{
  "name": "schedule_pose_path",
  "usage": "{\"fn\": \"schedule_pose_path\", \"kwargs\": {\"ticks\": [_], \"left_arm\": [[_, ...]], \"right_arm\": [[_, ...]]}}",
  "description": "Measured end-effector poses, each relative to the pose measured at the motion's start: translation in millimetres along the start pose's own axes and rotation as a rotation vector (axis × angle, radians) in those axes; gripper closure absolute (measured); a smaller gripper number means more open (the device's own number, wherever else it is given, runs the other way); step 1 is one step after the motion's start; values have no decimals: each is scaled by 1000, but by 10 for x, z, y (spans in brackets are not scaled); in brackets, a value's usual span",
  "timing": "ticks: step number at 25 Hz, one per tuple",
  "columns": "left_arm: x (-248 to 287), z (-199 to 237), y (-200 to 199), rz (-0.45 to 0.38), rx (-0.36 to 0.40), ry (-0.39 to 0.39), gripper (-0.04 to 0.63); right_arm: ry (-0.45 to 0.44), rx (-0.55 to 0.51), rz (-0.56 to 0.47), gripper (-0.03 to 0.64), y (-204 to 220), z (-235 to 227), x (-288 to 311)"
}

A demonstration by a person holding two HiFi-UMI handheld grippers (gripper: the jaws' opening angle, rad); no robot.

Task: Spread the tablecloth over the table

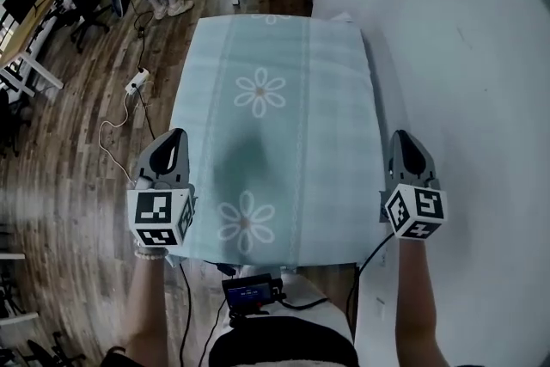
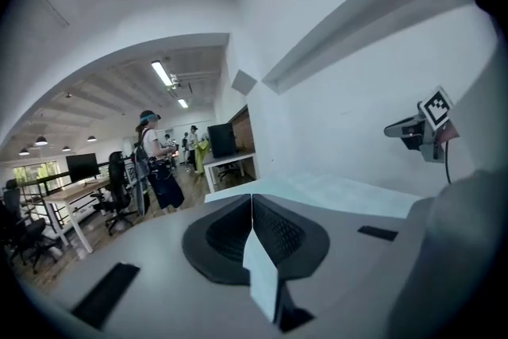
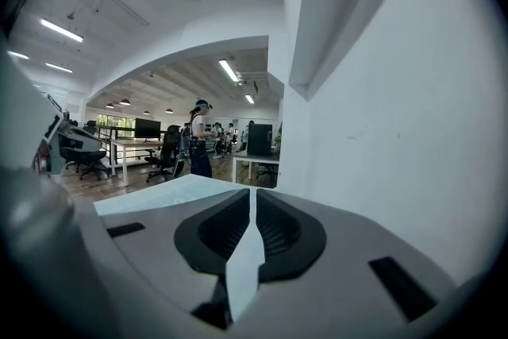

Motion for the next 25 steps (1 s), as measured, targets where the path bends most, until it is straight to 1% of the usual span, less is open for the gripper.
{"fn": "schedule_pose_path", "kwargs": {"ticks": [3,6,10,17,20,22,25], "left_arm": [[-263,-187,-145,-41,-16,44,577],[-534,-339,-242,-74,-26,46,580],[-842,-567,-337,-111,-38,36,580],[-1177,-883,-343,-92,-65,60,581],[-1312,-1006,-389,-102,-32,71,581],[-1380,-1091,-429,-109,-5,86,581],[-1458,-1178,-434,-109,8,102,581]], "right_arm": [[17,26,-33,568,-133,52,-325],[-3,57,-60,569,-178,137,-641],[-53,28,-82,569,-211,272,-981],[-136,-17,-96,571,-317,455,-1399],[-161,-20,-122,572,-341,494,-1547],[-178,-39,-136,572,-338,502,-1622],[-175,-61,-126,572,-306,513,-1699]]}}
Point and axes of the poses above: the fingertips, and each gripper's own axes: x forward along the fingers, z to its left, y out of its underside, the point moved 8 cm from there along -x, backward along the fingers, and after that the axes turned 3 degrees about y, right-handed, at the moved point
